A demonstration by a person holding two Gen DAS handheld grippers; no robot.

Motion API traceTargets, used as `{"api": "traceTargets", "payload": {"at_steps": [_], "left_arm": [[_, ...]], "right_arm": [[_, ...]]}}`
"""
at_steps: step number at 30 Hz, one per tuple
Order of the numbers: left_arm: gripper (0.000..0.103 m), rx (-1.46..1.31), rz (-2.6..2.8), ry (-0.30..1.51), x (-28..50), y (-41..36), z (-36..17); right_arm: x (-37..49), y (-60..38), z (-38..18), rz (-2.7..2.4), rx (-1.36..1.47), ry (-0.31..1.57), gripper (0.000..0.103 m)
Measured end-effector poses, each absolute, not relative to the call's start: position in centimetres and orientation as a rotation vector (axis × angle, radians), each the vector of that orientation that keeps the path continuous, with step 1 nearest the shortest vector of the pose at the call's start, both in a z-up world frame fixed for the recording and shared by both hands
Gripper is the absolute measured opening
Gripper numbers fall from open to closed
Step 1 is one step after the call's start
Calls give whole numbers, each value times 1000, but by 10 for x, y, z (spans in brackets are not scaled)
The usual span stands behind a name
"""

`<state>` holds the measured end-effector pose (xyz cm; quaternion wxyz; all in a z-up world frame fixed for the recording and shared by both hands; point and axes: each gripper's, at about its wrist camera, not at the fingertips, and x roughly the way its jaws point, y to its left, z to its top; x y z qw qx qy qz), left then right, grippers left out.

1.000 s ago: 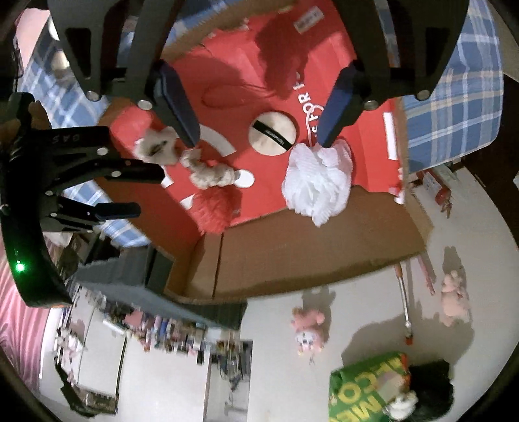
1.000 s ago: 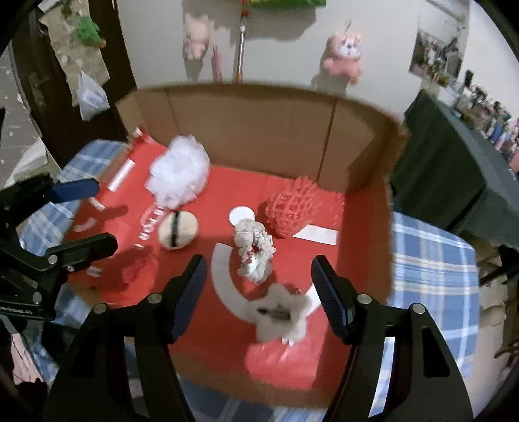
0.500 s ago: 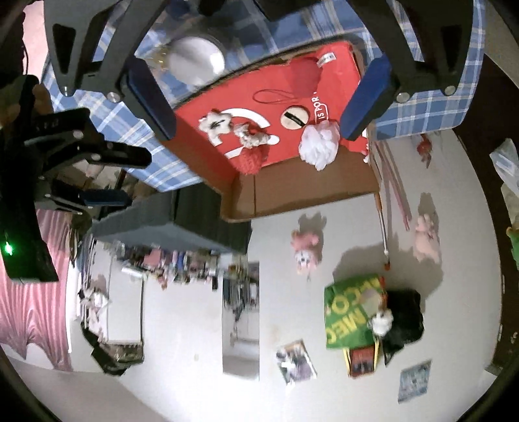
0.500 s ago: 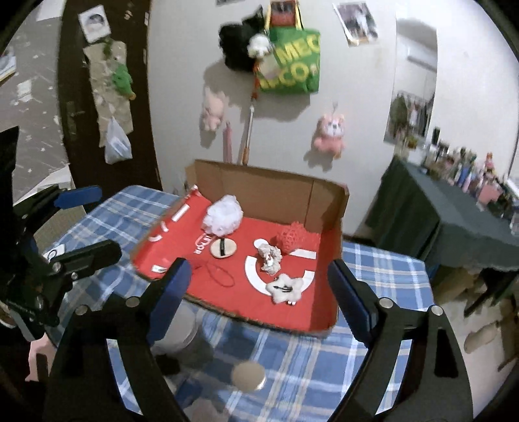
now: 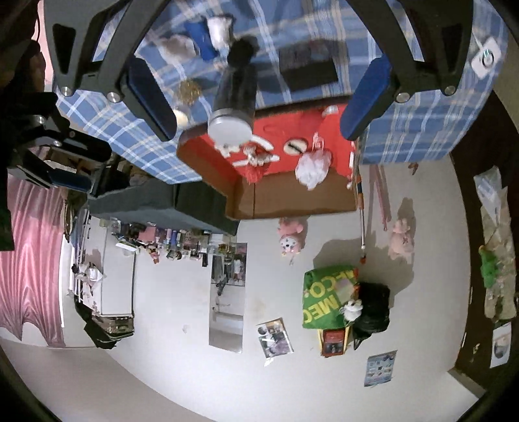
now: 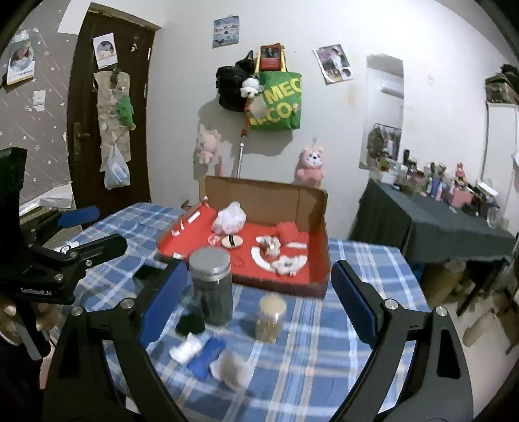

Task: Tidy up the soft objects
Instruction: 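Withdraw both open tools from the box back toward the table, then grasp the small white item with the left tool while the right tool grasps the white tissue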

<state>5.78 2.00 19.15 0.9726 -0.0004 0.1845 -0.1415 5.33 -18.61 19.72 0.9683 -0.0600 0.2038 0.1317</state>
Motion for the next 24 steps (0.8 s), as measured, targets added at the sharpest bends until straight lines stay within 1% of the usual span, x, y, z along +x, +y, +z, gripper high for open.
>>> {"api": "traceTargets", "payload": {"at_steps": [6, 13, 24], "left_arm": [[103, -19, -269, 420, 43, 19, 158], [103, -1, -261, 512, 45, 8, 114], [103, 14, -279, 619, 56, -4, 73]], "right_arm": [[43, -187, 156, 228, -80, 453, 91], [49, -188, 111, 202, -48, 530, 91], [62, -190, 69, 195, -22, 632, 91]]}}
